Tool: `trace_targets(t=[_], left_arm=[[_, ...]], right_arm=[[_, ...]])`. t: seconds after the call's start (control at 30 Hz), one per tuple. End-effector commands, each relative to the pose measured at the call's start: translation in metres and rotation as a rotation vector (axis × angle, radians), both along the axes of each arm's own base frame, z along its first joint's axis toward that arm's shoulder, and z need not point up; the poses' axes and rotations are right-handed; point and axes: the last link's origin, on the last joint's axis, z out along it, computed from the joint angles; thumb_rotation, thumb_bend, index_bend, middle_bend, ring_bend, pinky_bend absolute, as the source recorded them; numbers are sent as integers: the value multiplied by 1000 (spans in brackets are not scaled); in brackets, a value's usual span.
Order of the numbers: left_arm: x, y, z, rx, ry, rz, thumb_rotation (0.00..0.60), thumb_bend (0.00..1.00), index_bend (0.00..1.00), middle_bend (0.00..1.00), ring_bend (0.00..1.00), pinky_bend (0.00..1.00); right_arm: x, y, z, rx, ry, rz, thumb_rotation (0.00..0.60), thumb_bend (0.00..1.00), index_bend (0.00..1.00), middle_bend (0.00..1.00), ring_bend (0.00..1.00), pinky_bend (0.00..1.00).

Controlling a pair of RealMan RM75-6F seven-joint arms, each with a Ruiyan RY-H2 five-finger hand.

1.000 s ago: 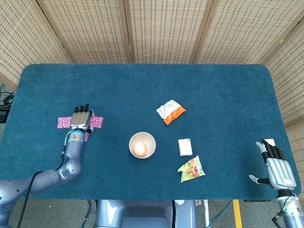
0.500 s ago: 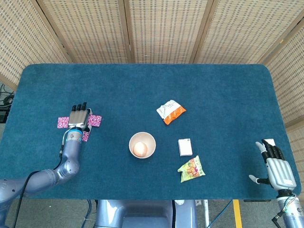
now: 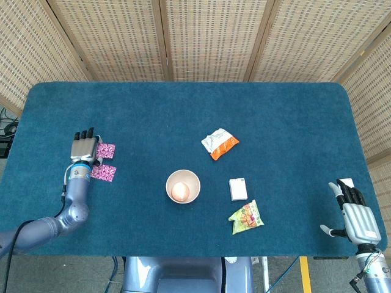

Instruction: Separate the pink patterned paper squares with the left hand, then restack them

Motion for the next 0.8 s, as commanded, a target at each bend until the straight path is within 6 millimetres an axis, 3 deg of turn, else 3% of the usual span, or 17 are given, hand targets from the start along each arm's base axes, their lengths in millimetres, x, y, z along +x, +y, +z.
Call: trace_targets(t=[0.03,0.37,0.8], left_arm=[[-12,-3,9,8,28,3,600,375,477,0,0,0],[-39,-14,22,22,16,40,600,371,478,0,0,0],[-47,-17,17,14,15,47,600,358,478,0,0,0]], right_arm=[[0,0,0,1,0,1,600,105,0,0,0,0],[2,1,-2,3,6,7,600,105,0,0,0,0],[3,1,-2,0,8,7,600,105,0,0,0,0]])
